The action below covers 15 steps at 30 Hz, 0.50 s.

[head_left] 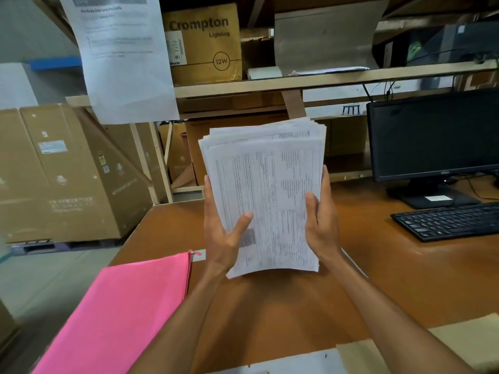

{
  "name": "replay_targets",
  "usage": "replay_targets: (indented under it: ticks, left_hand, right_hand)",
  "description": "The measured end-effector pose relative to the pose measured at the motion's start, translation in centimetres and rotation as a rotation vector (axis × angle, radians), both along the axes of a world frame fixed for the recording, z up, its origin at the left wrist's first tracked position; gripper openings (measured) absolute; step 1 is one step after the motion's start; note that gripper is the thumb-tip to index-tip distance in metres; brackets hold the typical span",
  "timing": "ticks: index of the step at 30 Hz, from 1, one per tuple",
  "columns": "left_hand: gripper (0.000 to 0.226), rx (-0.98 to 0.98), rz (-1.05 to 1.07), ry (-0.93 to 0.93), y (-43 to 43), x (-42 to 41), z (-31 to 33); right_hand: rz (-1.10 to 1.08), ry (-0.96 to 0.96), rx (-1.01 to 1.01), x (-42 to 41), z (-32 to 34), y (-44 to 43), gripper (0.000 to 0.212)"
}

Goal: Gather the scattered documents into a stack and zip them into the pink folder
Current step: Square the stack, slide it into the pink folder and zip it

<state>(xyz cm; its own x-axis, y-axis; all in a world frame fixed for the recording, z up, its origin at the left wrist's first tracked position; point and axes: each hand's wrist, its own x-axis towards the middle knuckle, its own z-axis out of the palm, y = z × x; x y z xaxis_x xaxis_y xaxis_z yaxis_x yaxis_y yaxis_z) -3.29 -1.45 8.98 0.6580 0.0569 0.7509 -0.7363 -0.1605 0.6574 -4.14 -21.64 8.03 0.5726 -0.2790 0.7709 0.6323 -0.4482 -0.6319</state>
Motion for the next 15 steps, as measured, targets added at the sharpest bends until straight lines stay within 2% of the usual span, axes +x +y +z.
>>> replay_targets:
  ticks: [9,10,12,15]
  left_hand:
    - [0.097,-0.028,-0.061,0.09,0.3,-1.0,-3.3]
    - [0.096,-0.033,-0.065,0.092,0.3,-0.9,-3.2]
    - [0.096,-0.046,-0.068,0.097,0.3,-1.0,-3.3]
    - [0.096,-0.041,-0.055,0.11,0.3,-0.9,-3.6]
  right_hand:
    - [0.111,0.141,0.117,-1.3,-3.2,-0.5,0.066]
    - [0.074,0.123,0.114,-1.3,-2.7,-0.5,0.067]
    - [-0.133,0.019,0.023,-1.4,-0.6,-0.4,0.068]
    - [-0.455,-0.219,-0.355,-2.4,4.7,0.3,0.063]
